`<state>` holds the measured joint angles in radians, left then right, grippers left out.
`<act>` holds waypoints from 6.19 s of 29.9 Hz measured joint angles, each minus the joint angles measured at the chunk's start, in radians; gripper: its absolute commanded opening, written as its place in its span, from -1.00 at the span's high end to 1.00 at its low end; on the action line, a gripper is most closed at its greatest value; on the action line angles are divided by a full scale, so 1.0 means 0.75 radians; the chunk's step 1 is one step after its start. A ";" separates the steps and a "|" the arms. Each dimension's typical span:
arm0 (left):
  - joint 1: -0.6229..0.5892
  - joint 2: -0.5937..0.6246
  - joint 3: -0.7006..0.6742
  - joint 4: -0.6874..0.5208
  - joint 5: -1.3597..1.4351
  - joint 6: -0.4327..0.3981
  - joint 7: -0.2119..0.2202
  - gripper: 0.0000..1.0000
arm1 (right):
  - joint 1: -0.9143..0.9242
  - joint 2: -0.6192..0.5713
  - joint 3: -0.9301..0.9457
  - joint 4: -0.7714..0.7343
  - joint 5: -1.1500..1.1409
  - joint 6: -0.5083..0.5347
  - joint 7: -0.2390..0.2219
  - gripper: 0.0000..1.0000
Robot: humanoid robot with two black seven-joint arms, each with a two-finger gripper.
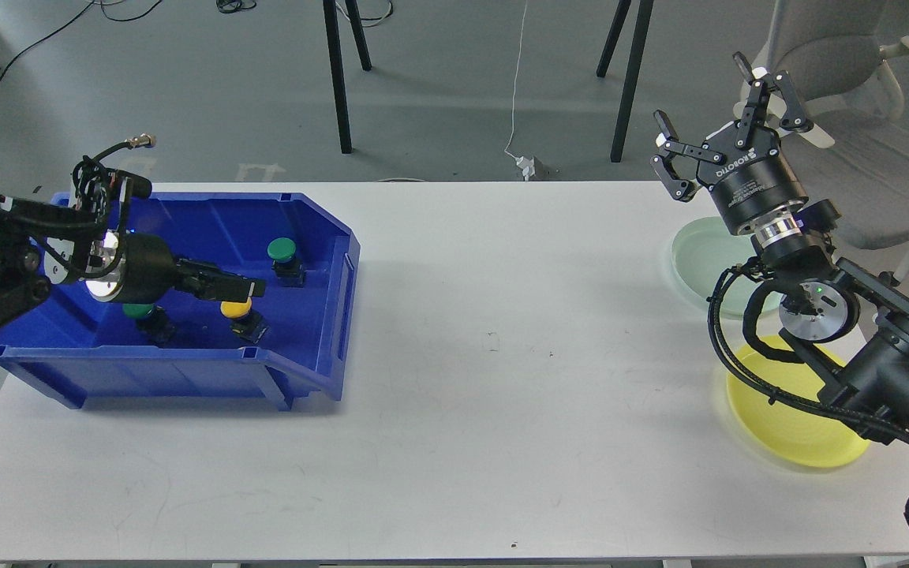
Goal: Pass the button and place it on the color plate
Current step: 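Lower the left gripper into the bin and grasp the yellow button, then lift the yellow button and carry it toward the right gripper, then grasp the yellow button with the right gripper and release the left, then carry the yellow button with the right gripper onto the yellow plate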
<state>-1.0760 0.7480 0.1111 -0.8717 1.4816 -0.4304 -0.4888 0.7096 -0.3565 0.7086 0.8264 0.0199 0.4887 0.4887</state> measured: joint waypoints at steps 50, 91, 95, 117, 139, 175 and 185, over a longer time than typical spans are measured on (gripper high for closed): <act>0.094 -0.117 0.040 0.176 0.028 0.046 0.000 -0.13 | -0.039 -0.006 0.027 0.023 0.000 0.000 0.000 -0.98; 0.111 -0.051 -0.426 -0.629 -1.030 0.027 0.000 0.91 | -0.052 -0.070 0.249 0.232 -0.213 0.000 0.000 -0.98; 0.171 -0.180 -0.427 -0.621 -1.046 0.104 0.000 0.91 | -0.137 -0.103 0.250 0.398 -0.509 0.000 0.000 -0.96; 0.250 -0.296 -0.443 -0.571 -1.052 0.156 0.000 0.88 | -0.344 -0.090 0.019 0.685 -0.910 -0.098 0.000 -0.46; 0.252 -0.298 -0.457 -0.557 -1.055 0.143 0.000 0.87 | -0.337 0.045 0.023 0.673 -0.912 -0.177 0.000 -0.03; 0.314 -0.322 -0.521 -0.551 -1.080 0.162 0.002 -0.60 | -0.339 0.045 0.024 0.679 -0.912 -0.207 0.001 0.93; 0.330 -0.323 -0.545 -0.541 -1.080 0.162 0.000 -0.61 | -0.428 -0.069 0.149 0.703 -0.909 -0.225 0.000 0.95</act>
<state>-0.8281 0.5054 -0.2974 -1.2776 0.6715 -0.3087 -0.4888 0.3883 -0.4082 0.8207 1.3536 -0.6621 0.3202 0.4887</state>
